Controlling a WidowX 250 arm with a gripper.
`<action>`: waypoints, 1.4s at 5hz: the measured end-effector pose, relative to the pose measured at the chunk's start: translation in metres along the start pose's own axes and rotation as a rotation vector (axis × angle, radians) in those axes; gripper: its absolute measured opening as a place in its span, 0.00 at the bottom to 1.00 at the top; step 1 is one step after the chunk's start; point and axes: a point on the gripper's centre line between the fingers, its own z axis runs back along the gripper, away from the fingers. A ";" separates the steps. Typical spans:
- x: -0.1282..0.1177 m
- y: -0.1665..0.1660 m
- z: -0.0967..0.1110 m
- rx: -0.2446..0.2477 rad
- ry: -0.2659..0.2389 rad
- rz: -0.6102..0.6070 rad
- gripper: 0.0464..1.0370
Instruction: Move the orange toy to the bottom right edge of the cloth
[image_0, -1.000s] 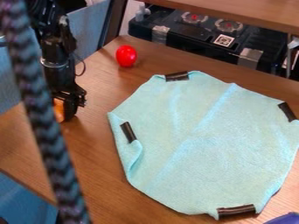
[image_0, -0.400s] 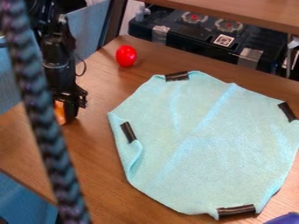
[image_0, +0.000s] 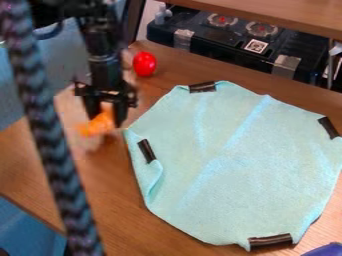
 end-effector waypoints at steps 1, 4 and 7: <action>0.000 -0.039 0.012 -0.027 -0.020 -0.078 0.59; -0.040 -0.162 0.013 -0.024 0.007 -0.334 0.59; -0.065 -0.238 0.005 0.009 -0.034 -0.442 0.59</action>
